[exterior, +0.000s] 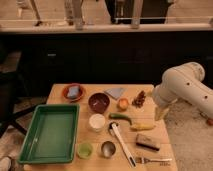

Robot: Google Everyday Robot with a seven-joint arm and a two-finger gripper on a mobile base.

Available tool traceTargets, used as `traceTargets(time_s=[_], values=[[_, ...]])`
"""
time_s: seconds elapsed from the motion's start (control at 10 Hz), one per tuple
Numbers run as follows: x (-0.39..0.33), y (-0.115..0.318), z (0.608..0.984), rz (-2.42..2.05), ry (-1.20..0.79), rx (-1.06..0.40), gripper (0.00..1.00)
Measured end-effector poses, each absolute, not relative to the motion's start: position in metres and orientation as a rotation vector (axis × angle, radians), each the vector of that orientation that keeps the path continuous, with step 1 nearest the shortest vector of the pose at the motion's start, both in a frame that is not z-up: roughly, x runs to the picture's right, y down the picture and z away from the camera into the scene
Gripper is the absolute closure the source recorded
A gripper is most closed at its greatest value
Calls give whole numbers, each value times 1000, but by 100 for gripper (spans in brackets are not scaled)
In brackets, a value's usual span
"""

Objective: Place sponge in metal cup

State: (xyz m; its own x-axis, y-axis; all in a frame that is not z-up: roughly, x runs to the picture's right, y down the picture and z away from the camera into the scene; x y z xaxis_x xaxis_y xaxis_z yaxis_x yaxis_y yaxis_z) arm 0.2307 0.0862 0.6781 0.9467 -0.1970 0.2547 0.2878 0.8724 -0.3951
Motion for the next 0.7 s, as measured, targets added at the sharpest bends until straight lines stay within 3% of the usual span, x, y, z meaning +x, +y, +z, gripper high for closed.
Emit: traceTargets(time_s=[0.7], values=[[198, 77, 653, -744, -442, -246, 20]])
